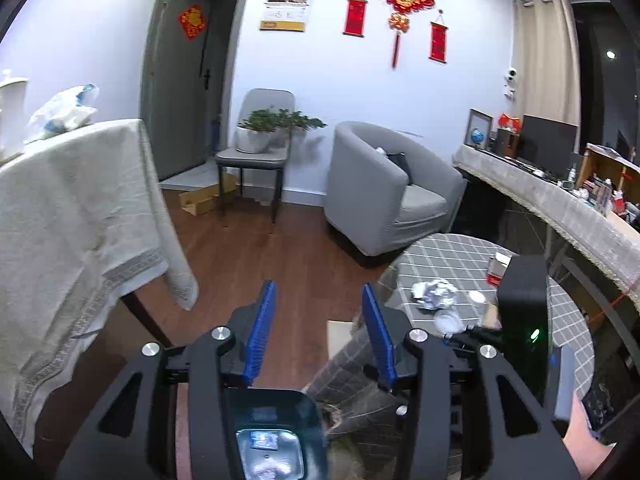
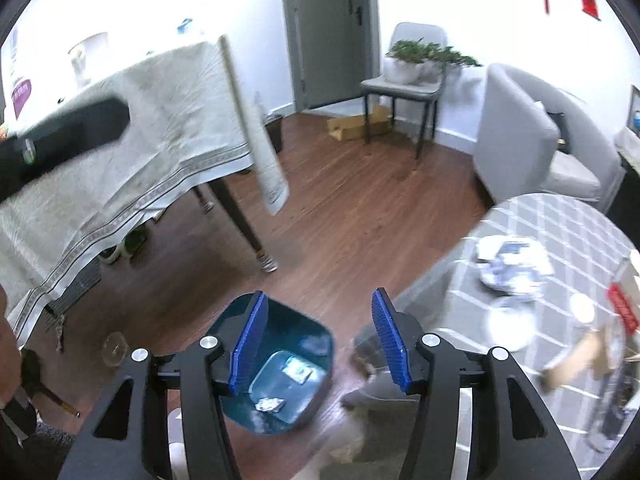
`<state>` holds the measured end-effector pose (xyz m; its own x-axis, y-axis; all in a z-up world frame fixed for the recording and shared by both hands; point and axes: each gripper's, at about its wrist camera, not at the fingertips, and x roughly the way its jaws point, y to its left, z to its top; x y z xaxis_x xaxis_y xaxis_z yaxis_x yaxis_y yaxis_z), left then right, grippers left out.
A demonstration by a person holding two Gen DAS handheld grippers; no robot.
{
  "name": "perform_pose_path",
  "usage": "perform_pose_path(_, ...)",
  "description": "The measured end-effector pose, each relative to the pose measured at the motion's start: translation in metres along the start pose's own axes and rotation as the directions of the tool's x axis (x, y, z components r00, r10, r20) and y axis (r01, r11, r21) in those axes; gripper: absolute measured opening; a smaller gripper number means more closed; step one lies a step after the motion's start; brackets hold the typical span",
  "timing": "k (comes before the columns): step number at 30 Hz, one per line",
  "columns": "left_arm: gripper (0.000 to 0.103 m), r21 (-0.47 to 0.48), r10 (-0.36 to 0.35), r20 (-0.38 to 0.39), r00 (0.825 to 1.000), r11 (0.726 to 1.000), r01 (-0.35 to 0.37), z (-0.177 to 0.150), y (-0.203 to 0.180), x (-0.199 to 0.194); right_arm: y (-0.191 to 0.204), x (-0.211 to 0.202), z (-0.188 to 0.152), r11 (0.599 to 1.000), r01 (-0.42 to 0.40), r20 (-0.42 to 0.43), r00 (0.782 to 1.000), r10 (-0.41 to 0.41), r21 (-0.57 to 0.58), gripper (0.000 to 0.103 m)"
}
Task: Collect trash
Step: 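Move both tools back over the table toward the remaining trash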
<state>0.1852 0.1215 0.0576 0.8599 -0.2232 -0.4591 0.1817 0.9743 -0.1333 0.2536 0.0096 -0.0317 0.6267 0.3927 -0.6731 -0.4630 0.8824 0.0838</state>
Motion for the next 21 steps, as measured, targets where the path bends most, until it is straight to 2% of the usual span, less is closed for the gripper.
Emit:
perform_pose_path(7,0.064,0.040,-0.058,-0.023,0.998,0.997,0.059,-0.006,-0.039,0.023,-0.043,-0.036,-0.005,0.997,0.071,0.053,0.996,-0.074,0.042,0.060)
perform_pose_path(10,0.067,0.064,-0.077,-0.034,0.996,0.995,0.079,-0.009,-0.057,0.034,-0.063,-0.049,-0.008,0.993,0.096,0.071,0.992,-0.101,0.066,0.061)
perform_pose_path(16,0.072,0.048,-0.118,-0.054,0.992,0.991,0.121,-0.014,-0.078,0.056,-0.102,-0.070,-0.020,0.980,0.165,0.085,0.981,-0.175,0.111,0.068)
perform_pose_path(21,0.076,0.050,-0.172,-0.088,0.981,0.983,0.176,-0.020,-0.100,0.076,-0.132,-0.084,-0.028,0.966,0.199,0.092,0.972,-0.216,0.162,0.072)
